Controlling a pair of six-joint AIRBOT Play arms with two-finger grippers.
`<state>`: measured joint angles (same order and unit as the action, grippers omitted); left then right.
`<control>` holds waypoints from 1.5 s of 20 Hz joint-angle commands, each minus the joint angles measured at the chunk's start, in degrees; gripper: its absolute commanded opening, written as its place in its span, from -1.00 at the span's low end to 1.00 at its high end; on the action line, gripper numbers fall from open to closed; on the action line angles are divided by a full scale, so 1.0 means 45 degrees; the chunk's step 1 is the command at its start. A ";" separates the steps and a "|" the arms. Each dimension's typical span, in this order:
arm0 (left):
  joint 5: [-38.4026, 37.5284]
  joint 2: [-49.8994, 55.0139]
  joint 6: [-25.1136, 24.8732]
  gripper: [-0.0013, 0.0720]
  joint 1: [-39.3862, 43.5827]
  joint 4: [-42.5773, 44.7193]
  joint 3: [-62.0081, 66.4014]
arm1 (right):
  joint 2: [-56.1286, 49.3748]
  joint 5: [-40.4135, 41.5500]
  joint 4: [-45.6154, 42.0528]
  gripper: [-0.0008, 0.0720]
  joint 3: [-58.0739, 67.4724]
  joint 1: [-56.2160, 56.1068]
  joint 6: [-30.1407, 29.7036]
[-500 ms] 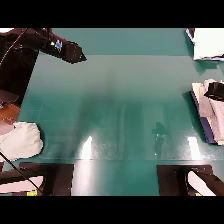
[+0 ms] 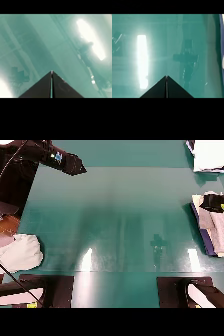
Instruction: Fold the shirts.
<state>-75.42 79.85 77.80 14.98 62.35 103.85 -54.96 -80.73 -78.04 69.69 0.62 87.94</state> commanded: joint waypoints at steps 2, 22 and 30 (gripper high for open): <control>0.0015 -0.0010 0.0000 -0.89 0.0010 -0.0053 0.0000 | 0.0005 -0.0257 -0.0005 -0.93 -0.0005 -0.0034 0.0010; -0.5542 -0.5761 0.3123 0.82 -0.0656 1.2444 -0.8898 | 0.0005 -0.0398 0.0005 -0.93 -0.0010 -0.0034 -0.0170; -0.2059 -0.5765 0.3400 0.82 -0.4818 1.0360 -1.3974 | 0.0005 -0.0457 0.0015 -0.93 -0.0010 -0.0034 -0.0330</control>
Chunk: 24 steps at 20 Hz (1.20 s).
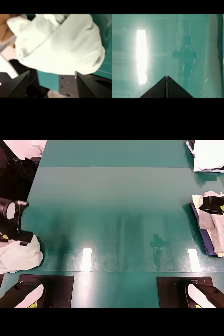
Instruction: Fold the shirts.
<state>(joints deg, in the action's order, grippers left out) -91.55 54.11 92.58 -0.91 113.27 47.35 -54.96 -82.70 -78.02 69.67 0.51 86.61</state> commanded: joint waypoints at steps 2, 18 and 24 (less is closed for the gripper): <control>0.2283 -0.0039 0.0112 0.82 -0.1841 -0.1413 -0.1758 | 0.0005 -0.0112 0.0010 -0.93 -0.0005 -0.0010 -0.0034; 0.2943 -0.0661 -0.1787 -0.90 0.0593 -0.8262 0.8544 | 0.0005 0.1379 0.0010 -0.93 0.2958 -0.0010 -0.0034; 0.3895 -0.0466 -0.2914 -0.90 0.4371 -1.1458 1.0530 | 0.0005 0.1914 0.0010 -0.93 0.4133 -0.0010 -0.0034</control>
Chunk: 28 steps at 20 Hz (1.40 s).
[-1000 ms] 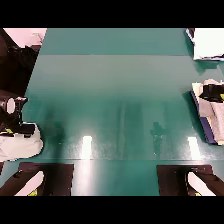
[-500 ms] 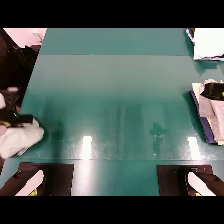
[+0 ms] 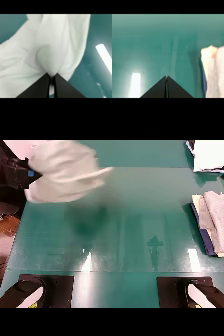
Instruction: Fold the shirts.
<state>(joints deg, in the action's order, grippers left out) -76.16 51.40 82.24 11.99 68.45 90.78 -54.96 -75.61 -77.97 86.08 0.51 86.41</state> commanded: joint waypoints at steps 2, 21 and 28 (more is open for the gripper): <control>0.0379 0.0860 -0.0719 -0.90 0.1962 -0.1481 0.0879 | 0.0000 0.0306 0.0000 -0.93 0.0442 -0.0010 0.0015; -0.2234 0.5294 -0.0369 0.95 -0.0500 0.1175 -0.2312 | -0.0005 0.0000 -0.0019 -0.93 0.0447 -0.0010 0.0015; -0.0423 0.3055 -0.0855 0.95 -0.2084 0.1258 -1.0389 | -0.0005 0.0000 -0.0005 -0.93 0.0447 -0.0010 0.0015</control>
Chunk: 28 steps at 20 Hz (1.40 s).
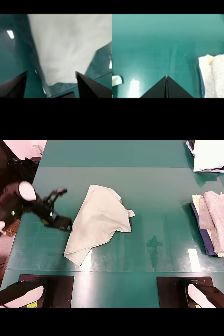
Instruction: Fold the shirts.
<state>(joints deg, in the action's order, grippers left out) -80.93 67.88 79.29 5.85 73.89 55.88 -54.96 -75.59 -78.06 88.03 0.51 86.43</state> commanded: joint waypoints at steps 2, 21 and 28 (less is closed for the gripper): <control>0.0967 -0.0602 -0.0398 0.95 -0.1394 -0.0325 -0.3449 | -0.0005 -0.0010 0.0019 -0.93 0.0015 -0.0010 0.0010; 0.1059 -0.1035 -0.1282 -0.90 -0.1758 -0.2885 -0.0612 | -0.2307 -0.0432 0.5134 -0.91 0.0015 -0.0389 -0.1044; 0.0792 -0.1355 -0.1287 -0.90 -0.1758 -0.2215 0.3521 | -0.7645 0.1307 0.5790 0.42 0.0019 -0.4206 -0.1141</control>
<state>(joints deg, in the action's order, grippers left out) -77.14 62.15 73.38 -2.09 62.39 65.71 -80.27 -74.04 -54.22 88.05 -11.92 81.87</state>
